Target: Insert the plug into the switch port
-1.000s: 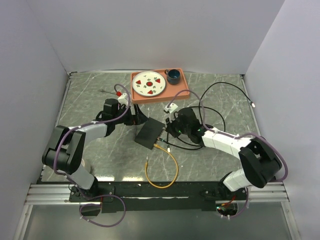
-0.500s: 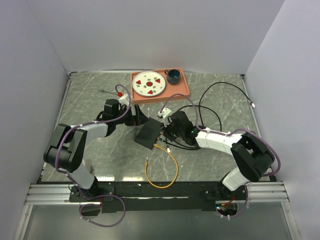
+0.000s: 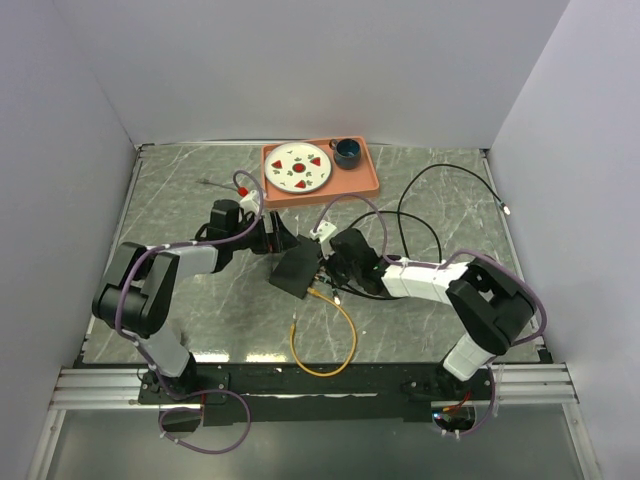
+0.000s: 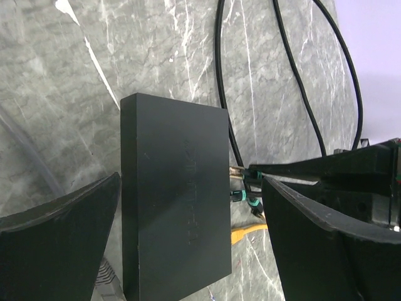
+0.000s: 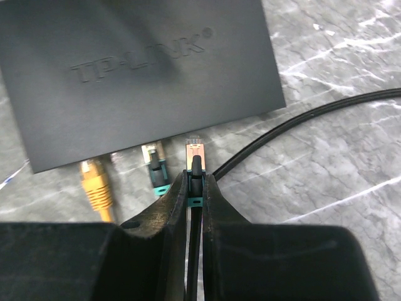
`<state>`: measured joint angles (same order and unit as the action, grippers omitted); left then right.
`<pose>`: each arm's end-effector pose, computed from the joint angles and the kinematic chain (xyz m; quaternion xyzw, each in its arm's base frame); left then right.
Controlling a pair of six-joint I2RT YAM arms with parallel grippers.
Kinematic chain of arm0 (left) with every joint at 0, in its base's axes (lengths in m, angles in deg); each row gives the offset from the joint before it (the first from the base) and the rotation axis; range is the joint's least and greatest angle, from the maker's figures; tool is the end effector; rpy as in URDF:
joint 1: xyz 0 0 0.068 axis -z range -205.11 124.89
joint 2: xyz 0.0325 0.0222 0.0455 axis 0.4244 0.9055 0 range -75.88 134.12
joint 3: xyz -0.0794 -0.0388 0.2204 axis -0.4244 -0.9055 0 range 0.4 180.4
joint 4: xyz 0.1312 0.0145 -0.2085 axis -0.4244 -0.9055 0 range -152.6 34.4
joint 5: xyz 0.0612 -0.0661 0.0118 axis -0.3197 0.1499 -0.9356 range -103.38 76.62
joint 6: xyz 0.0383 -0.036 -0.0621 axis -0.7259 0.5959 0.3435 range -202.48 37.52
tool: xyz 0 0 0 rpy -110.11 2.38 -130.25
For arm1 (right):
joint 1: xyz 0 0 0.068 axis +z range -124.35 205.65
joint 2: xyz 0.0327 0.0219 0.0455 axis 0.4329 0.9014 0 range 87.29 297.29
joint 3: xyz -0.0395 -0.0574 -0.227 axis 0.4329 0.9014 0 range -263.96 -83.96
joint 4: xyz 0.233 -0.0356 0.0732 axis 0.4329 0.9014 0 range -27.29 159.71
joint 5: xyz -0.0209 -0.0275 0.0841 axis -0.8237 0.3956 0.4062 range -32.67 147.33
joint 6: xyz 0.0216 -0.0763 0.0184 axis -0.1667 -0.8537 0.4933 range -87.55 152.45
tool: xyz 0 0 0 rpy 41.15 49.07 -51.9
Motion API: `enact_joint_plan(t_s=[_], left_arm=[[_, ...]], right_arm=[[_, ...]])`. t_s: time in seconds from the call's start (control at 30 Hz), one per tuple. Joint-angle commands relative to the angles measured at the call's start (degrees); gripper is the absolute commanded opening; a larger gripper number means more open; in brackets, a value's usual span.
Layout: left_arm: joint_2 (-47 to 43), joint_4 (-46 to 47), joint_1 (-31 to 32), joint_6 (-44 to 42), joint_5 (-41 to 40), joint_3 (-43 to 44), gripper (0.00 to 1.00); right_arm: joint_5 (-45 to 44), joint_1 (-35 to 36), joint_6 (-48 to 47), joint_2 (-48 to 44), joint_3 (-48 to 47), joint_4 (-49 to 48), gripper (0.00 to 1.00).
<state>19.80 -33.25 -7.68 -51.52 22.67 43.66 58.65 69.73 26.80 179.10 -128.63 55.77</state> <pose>0.3150 -0.1425 0.1289 0.0565 0.8363 -0.4392 0.3234 0.2414 0.2360 0.1200 -0.3858 0.8209 0.1484 0.3941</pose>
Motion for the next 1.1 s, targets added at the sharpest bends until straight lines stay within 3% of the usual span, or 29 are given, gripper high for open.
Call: enact_joint_plan(t_s=[0.0,0.9,1.07], left_arm=[[1.09,2.96,-0.2,0.68,2.09,1.12,0.99],[3.81,2.88,-0.73,0.51,4.02,2.35,0.99],[5.3,1.83,-0.82,-0.11,5.17,3.4,0.98]], right_arm=[[-4.13,0.75,-0.33,0.74,-0.07,-4.04,0.0],[-6.51,3.39,-0.41,0.3,3.44,-11.43,0.0],[-5.81,4.09,0.02,0.83,5.37,-16.51,0.0]])
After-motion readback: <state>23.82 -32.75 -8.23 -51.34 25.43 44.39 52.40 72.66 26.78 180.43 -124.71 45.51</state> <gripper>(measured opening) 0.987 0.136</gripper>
